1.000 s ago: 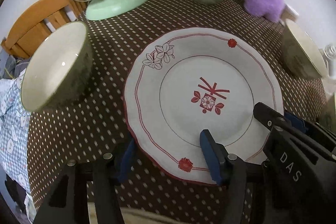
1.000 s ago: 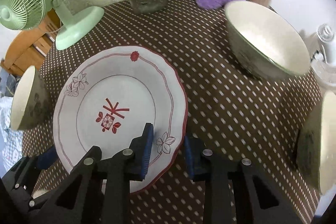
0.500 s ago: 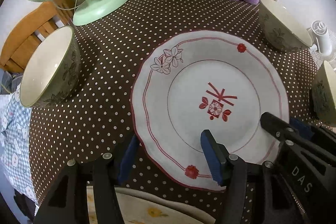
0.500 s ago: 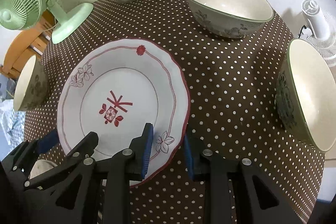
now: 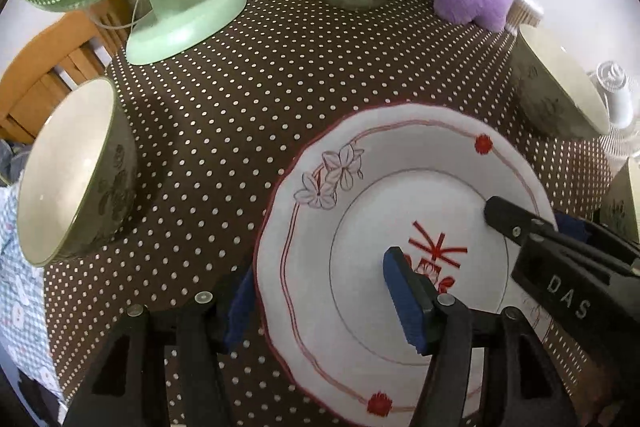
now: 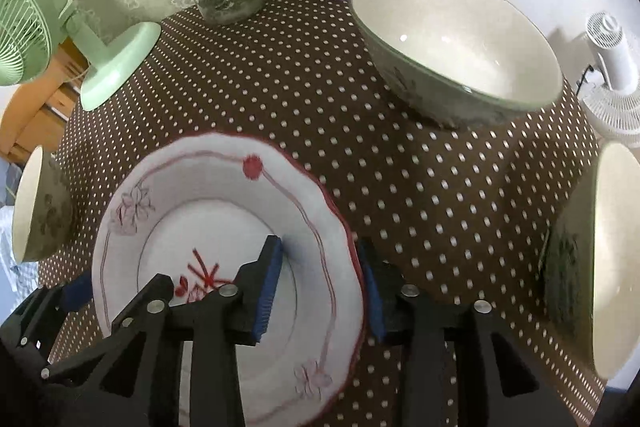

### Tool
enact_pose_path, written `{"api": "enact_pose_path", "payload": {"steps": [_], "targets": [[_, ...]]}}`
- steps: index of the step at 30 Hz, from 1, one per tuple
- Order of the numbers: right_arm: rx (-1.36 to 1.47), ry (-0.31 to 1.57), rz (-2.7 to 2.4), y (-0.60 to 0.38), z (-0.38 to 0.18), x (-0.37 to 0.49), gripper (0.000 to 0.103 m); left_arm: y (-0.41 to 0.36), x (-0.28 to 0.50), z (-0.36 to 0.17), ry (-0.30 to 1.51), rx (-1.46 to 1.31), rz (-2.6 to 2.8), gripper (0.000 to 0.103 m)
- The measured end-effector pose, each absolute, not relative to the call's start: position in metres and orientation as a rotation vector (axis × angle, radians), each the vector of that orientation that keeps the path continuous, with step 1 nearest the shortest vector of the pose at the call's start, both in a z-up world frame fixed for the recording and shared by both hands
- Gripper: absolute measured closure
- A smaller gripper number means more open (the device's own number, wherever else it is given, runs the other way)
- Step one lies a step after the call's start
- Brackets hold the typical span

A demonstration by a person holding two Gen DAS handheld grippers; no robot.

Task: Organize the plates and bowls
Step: 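Lift the red-pattern plate with the right tool over the yellow-flower plate stack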

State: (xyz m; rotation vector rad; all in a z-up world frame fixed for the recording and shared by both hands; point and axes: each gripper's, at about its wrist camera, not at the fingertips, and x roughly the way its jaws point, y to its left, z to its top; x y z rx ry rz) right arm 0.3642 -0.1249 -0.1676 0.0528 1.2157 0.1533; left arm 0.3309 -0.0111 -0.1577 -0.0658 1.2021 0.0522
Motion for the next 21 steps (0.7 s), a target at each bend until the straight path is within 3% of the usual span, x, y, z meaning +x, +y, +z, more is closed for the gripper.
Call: {"api": "enact_pose_path", "payload": {"steps": [21], "targets": [[0.024, 1.232, 0.102, -0.136, -0.148, 0.333, 0.056, -0.009, 0.31, -0.146, 1.234, -0.111, 0.01, 0.04]]}}
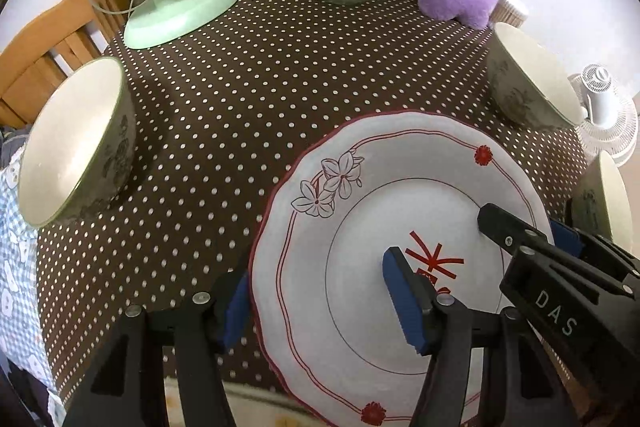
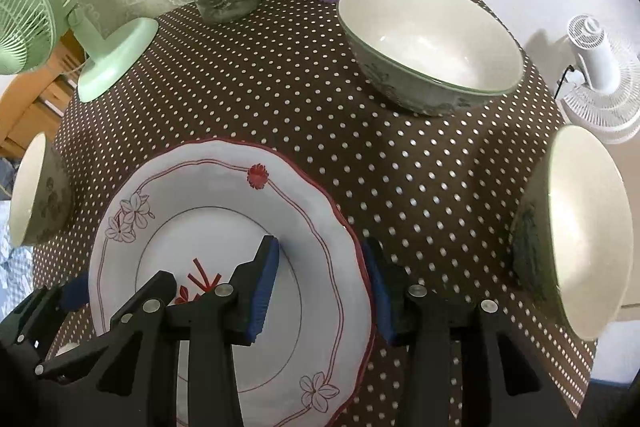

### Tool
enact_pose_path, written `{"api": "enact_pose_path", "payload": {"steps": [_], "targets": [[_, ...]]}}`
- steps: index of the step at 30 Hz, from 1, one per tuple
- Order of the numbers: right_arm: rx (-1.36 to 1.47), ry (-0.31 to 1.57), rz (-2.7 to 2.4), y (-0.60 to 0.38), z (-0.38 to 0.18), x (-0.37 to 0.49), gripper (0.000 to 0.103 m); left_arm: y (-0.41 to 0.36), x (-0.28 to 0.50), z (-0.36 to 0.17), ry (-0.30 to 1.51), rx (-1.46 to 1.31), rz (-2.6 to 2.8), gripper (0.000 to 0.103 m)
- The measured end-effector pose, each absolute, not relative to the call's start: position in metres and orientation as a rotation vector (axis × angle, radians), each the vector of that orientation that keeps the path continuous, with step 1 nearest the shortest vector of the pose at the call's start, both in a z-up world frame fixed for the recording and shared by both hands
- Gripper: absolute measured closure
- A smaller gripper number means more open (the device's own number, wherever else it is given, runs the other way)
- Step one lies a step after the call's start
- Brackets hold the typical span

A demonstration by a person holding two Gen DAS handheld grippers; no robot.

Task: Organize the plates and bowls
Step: 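Lift the red-pattern plate with the right tool over the yellow-flower plate stack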

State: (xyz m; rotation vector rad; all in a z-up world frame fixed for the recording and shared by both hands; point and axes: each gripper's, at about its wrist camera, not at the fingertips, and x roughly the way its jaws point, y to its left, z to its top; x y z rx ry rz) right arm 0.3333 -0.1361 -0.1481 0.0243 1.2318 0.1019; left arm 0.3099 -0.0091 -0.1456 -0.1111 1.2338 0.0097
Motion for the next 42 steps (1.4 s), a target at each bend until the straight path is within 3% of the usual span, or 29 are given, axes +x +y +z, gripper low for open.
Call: {"api": "enact_pose_path", "payload": {"steps": [22, 42], "targets": [[0.009, 1.178, 0.149, -0.116, -0.095, 0.247, 0.056, 0.018, 0.215, -0.101, 1.196, -0.124, 0.013, 0.041], [0.007, 1.258, 0.111, -0.087, -0.111, 0.169, 0.056, 0.049, 0.146, -0.12, 1.278, -0.098, -0.021, 0.041]]}}
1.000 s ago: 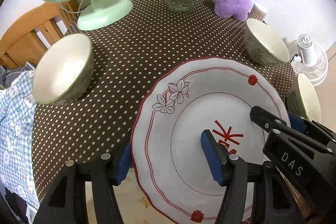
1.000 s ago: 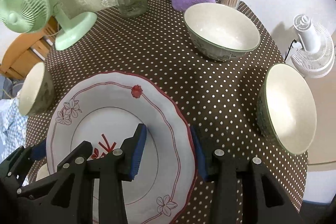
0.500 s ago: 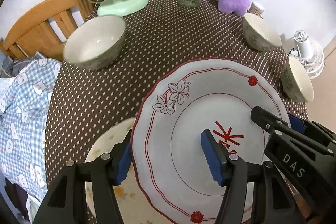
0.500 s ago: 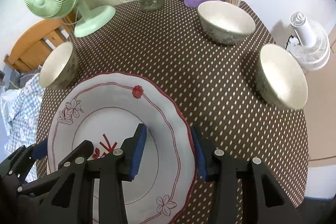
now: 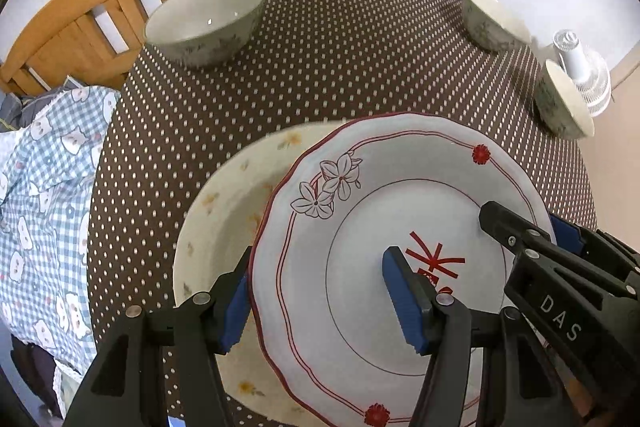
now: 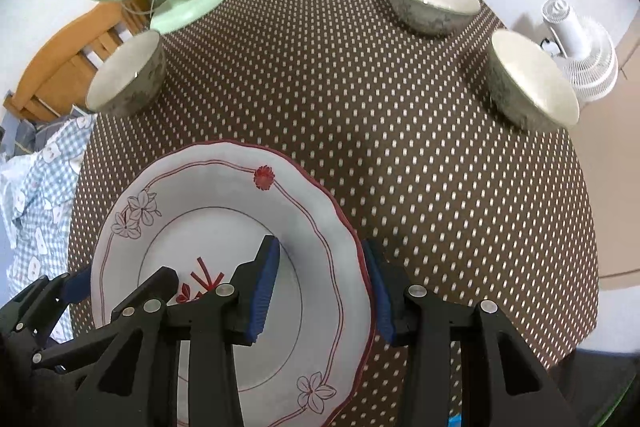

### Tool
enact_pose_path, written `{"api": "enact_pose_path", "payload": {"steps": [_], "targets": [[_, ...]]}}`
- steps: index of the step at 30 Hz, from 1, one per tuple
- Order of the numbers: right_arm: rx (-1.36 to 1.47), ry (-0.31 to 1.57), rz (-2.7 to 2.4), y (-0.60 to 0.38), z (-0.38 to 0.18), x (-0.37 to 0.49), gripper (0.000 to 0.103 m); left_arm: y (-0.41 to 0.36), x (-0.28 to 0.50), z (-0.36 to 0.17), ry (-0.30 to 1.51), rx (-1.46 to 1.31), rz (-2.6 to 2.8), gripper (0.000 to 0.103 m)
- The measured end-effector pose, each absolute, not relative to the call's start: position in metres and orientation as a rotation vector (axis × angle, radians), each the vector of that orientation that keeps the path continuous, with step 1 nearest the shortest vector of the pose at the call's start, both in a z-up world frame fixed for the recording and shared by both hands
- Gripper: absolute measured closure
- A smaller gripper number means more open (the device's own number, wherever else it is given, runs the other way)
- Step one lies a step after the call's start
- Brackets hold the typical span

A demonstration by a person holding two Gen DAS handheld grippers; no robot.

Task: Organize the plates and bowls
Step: 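Lift the red-pattern plate with the right tool over the yellow-flower plate stack, then lower the red-pattern plate onto the stack and open the right tool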

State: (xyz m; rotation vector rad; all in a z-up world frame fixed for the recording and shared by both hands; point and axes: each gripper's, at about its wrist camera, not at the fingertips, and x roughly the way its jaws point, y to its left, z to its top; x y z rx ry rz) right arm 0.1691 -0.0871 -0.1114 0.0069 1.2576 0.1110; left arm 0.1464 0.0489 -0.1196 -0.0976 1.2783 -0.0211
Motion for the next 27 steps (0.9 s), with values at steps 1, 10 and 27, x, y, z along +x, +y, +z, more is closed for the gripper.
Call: {"api": "enact_pose_path", "payload": {"steps": [1, 10, 27], "targets": [[0.005, 1.265, 0.109, -0.086, -0.114, 0.167, 0.056, 0.049, 0.145, -0.121, 1.284, -0.098, -0.022, 0.041], [-0.004, 1.292, 0.106, -0.07, -0.123, 0.158, 0.057, 0.059, 0.134, -0.128, 1.302, -0.075, -0.007, 0.041], [0.008, 1.304, 0.081, -0.067, -0.131, 0.155, 0.056, 0.062, 0.131, -0.134, 1.292, -0.083, 0.001, 0.039]]}}
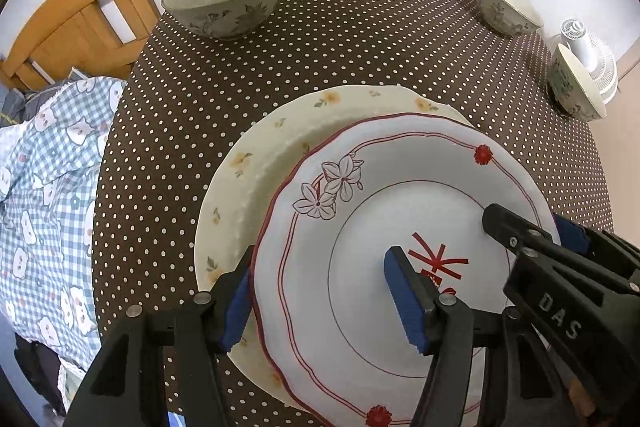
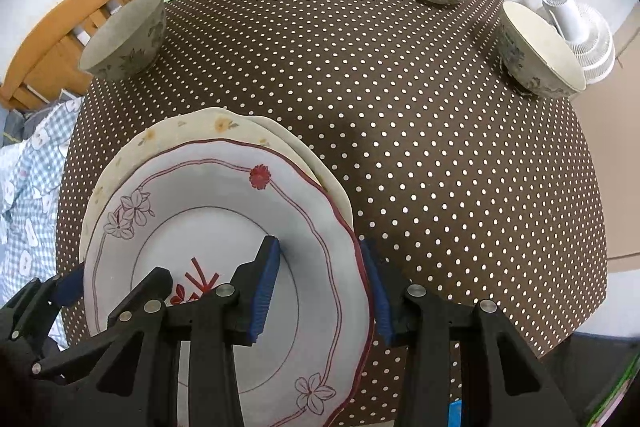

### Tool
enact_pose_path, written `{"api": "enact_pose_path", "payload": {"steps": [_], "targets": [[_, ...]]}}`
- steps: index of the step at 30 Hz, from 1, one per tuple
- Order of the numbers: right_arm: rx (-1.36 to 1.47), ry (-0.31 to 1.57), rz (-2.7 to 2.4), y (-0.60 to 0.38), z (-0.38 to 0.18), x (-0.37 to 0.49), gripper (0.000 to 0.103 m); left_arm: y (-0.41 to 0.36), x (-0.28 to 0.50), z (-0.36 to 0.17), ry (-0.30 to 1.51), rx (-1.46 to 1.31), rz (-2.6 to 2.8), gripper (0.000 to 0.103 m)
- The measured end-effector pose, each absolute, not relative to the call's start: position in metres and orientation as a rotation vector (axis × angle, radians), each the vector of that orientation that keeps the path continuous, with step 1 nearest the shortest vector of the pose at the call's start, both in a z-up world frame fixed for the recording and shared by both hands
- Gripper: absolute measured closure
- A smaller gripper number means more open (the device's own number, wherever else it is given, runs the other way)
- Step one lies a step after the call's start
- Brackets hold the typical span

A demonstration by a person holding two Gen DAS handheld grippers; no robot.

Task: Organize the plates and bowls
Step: 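Lower the red-pattern plate onto the stack and open the right tool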

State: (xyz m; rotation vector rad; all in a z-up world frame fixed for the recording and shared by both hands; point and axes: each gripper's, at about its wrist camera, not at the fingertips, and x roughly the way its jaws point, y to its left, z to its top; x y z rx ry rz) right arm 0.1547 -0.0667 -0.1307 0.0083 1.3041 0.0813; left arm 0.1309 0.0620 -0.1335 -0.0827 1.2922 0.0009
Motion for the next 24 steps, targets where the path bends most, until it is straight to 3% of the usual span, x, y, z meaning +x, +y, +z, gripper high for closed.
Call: {"api": "enact_pose_path", "payload": {"steps": [8, 12, 24], "targets": [[0.074, 1.367, 0.079, -0.088, -0.125, 0.136, 0.056, 0.064, 0.132, -0.134, 1.294, -0.09, 0.008, 0.038], [0.066, 1.353, 0.126, -0.085, -0.118, 0.129, 0.074, 0.062, 0.132, -0.134, 1.298, -0.082, 0.021, 0.038], [-0.007, 1.312, 0.167, -0.073, -0.115, 0.138, 0.078, 0.044, 0.13, -0.127, 1.264, 0.013, 0.067, 0.035]]}}
